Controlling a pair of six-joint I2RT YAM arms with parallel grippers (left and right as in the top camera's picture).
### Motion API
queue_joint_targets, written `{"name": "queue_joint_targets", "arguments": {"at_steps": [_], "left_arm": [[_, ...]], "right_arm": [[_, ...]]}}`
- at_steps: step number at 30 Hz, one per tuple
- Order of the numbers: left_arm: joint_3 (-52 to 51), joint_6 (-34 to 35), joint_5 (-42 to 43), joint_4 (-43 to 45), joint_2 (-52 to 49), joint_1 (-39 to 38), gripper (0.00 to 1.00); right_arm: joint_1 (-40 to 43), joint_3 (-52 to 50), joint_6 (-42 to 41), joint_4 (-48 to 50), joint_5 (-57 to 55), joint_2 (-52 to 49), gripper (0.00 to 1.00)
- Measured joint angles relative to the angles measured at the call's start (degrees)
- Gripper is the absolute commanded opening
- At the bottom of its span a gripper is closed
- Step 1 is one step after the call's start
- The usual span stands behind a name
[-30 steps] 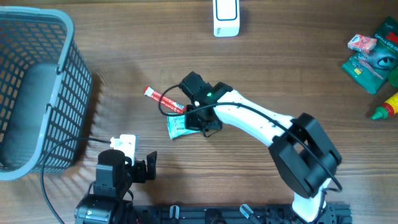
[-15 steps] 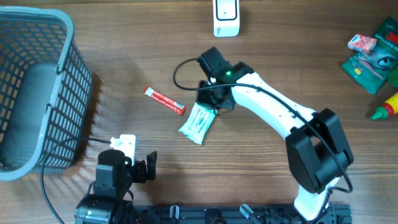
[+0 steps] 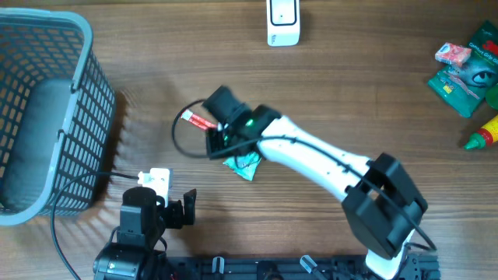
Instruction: Scan the item barcode
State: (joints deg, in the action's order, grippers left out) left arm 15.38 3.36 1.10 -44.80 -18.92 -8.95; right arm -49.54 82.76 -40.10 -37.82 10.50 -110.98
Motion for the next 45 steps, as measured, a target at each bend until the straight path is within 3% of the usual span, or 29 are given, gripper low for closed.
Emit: {"name": "queue_joint_targets", "arguments": {"at_steps": [12,18,24,28,30,33,37,45], "left_arm": [[0.00,0.00,0.00,0.00,0.00,0.00,1.00],[0.00,0.00,0.00,0.00,0.00,0.00,1.00],[0.00,0.00,0.00,0.00,0.00,0.00,1.00],[0.00,0.00,0.00,0.00,0.00,0.00,1.00],[0.00,0.00,0.00,0.00,0.00,0.00,1.00],[0.00,0.00,0.00,0.00,0.00,0.00,1.00],[0.00,0.00,0.00,0.00,0.00,0.00,1.00],[0.00,0.00,0.00,0.00,0.00,0.00,1.00]], "right_arm": [[-1.64,-0.83,-1.49,1.16,-1.84,-6.16,0.26],[-1.53,-0.87,-2.12,-8.90,-1.16,-6.82,0.06],[0.39,-0.79,-1.57,-17.18,-3.52,-6.82,0.05],[2.32,2.03,2.14,-22.01,-4.96,-6.80,0.16],[2.23,4.31,5.29,-22.12,-5.49,-6.78,0.34],[1.42,5.68,9.92,-21.81,-6.95,-6.16,0.50],[-0.07,5.62,17.18,-21.18,-10.62,-5.73,0.87],[-0.42,1.40,29.18,-16.13,-16.17,-5.70,0.87]]}}
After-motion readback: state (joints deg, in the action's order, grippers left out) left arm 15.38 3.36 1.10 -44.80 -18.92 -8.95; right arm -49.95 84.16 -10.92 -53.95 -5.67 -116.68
